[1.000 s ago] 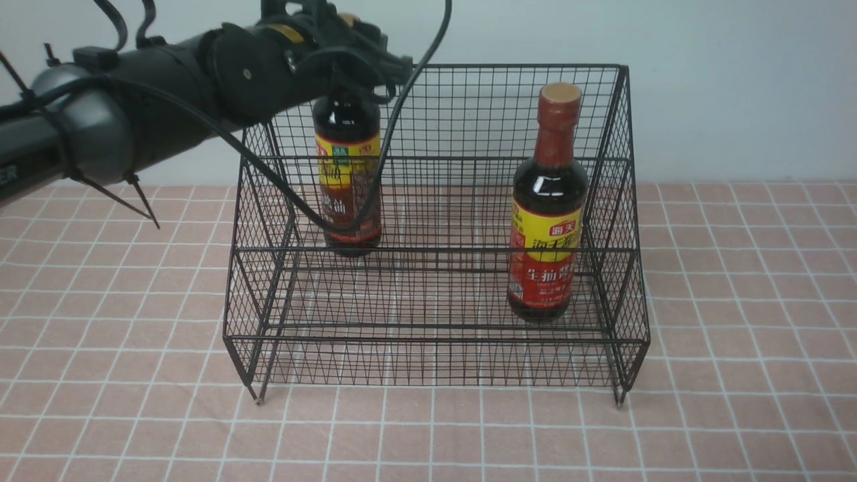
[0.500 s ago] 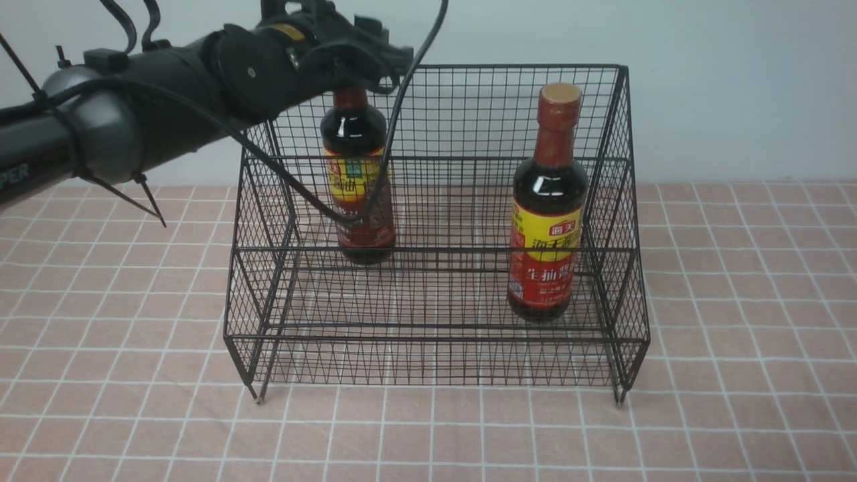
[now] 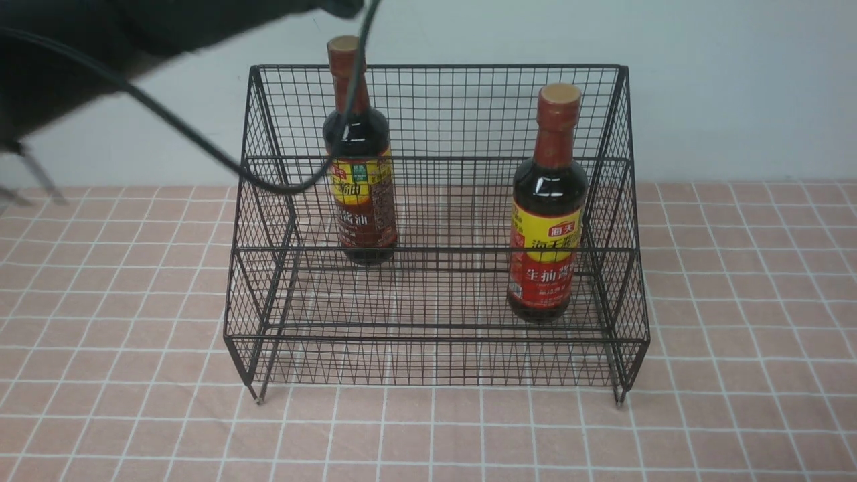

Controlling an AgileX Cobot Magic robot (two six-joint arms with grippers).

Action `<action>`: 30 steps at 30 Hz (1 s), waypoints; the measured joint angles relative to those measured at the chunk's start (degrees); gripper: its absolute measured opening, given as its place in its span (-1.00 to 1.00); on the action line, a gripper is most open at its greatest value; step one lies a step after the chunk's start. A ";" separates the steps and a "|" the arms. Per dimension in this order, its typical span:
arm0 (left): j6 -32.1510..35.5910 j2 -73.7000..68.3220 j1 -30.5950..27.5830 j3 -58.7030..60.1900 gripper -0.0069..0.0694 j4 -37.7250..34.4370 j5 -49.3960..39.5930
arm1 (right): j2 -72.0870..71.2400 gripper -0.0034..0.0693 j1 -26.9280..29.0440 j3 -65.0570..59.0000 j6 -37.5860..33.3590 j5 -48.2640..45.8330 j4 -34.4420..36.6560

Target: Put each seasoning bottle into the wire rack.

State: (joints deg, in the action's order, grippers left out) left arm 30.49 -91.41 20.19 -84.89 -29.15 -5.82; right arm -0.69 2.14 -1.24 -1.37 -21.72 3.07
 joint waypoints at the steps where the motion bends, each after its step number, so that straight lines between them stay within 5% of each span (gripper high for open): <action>1: 1.08 1.84 0.00 0.00 -0.09 0.06 -2.45 | 0.00 -0.94 0.00 0.00 0.00 0.00 0.00; 7: 3.03 13.84 0.00 0.00 -0.77 1.04 -15.47 | 0.00 -0.94 0.00 0.00 0.00 0.00 0.00; 14: 0.21 25.56 0.00 4.13 -0.84 2.11 -20.05 | 0.00 -0.94 0.00 0.00 0.00 0.00 0.00; 30: -5.12 65.00 0.00 39.32 -0.84 1.63 -26.98 | 0.00 -0.94 0.00 0.00 0.00 0.00 0.00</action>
State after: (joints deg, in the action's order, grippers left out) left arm 25.37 -26.41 20.19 -45.57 -27.52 -32.80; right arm -0.69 2.14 -1.24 -1.37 -21.72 3.07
